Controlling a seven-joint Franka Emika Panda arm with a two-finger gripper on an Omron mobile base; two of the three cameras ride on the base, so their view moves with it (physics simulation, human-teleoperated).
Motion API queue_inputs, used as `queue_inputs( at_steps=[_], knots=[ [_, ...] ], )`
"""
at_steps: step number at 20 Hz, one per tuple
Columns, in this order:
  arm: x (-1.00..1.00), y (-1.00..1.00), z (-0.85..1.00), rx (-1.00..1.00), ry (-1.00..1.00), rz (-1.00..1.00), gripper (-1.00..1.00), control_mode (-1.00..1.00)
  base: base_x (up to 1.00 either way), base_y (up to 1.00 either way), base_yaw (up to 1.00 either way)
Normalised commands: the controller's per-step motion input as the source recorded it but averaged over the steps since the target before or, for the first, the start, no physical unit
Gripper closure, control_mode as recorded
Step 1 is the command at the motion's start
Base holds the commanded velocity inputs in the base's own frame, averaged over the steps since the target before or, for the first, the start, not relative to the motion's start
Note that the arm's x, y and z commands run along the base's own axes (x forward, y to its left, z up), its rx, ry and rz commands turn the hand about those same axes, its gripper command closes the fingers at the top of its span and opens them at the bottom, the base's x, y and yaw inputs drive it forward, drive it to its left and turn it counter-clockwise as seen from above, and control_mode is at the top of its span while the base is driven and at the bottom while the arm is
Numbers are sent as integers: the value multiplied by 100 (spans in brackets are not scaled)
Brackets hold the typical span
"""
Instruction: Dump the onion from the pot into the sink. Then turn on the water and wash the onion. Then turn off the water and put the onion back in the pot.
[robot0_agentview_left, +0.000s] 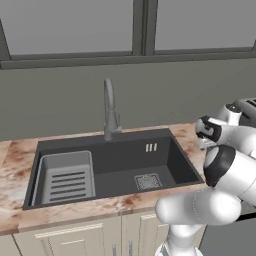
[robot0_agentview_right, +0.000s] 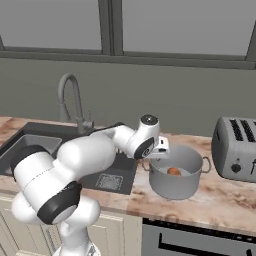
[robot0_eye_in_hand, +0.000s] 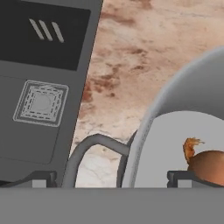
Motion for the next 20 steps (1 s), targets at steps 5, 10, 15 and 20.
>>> queue_inputs(
  at_steps=[5,10,15,20],
  knots=[
    [20,0,-39,0,3,0,-100,-100,0,0,0],
    [-1,2,-42,0,6,0,100,-100,0,0,0],
    [-32,11,-13,0,2,-1,100,-100,0,0,0],
    [-51,37,21,1,-1,-4,100,-100,0,0,0]
  ],
)
